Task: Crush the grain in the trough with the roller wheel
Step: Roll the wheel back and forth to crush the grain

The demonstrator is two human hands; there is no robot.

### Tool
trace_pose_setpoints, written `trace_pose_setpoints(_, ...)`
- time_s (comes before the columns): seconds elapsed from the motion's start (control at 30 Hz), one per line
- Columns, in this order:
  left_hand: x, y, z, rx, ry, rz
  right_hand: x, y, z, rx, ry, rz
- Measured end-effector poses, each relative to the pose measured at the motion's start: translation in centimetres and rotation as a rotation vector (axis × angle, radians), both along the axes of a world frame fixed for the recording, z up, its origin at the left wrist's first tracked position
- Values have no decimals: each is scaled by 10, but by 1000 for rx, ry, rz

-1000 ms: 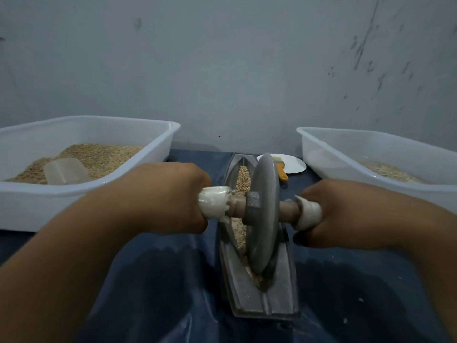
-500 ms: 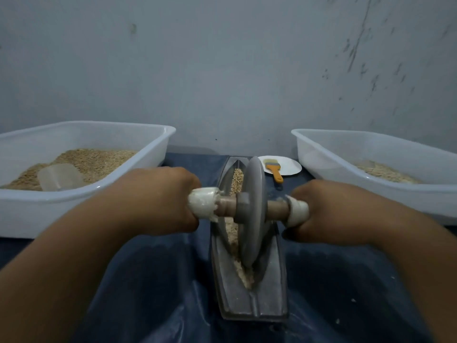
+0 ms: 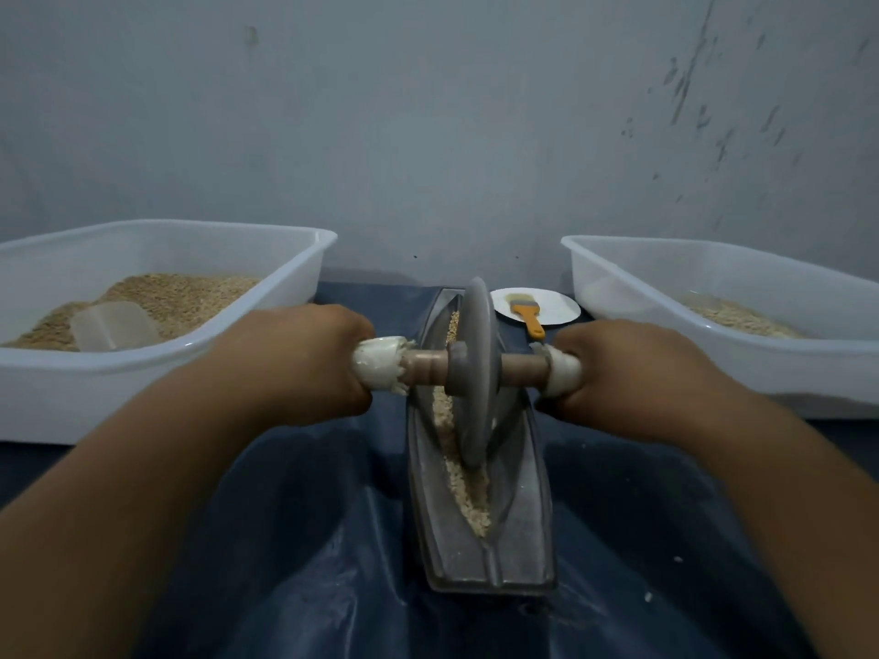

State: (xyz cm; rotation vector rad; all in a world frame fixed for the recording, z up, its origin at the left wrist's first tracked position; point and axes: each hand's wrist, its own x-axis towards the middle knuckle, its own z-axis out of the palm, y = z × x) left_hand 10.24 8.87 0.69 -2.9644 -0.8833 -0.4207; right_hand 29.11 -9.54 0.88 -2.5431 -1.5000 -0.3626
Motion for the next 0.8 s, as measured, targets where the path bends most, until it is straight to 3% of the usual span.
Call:
trace_pose_setpoints(0.1, -2, 1, 0, -56, 40, -14, -2, 4, -1, 4, -66, 14)
trace_pose_setpoints(0.27, -22, -6, 12, -39, 127, -71, -7, -30, 18, -195, 347, 99)
trace_pose_setpoints(0.33, -23, -7, 14, -17, 126, -91, -8, -32, 19, -210, 387, 110)
trace_pose_setpoints(0.5, -3, 1, 2, 20, 16, -24, -3, 2, -1, 30, 15, -20)
trace_pose_setpoints(0.6, -5, 3, 1, -108, 84, -29, -2, 5, -1, 8, -81, -1)
trace_pose_setpoints(0.67, -14, 2, 6, -153, 141, -53, -3, -8, 8, -78, -5, 46)
trace_pose_setpoints(0.8, -23, -5, 15, -68, 124, -86, -8, -32, 21, -220, 374, 91)
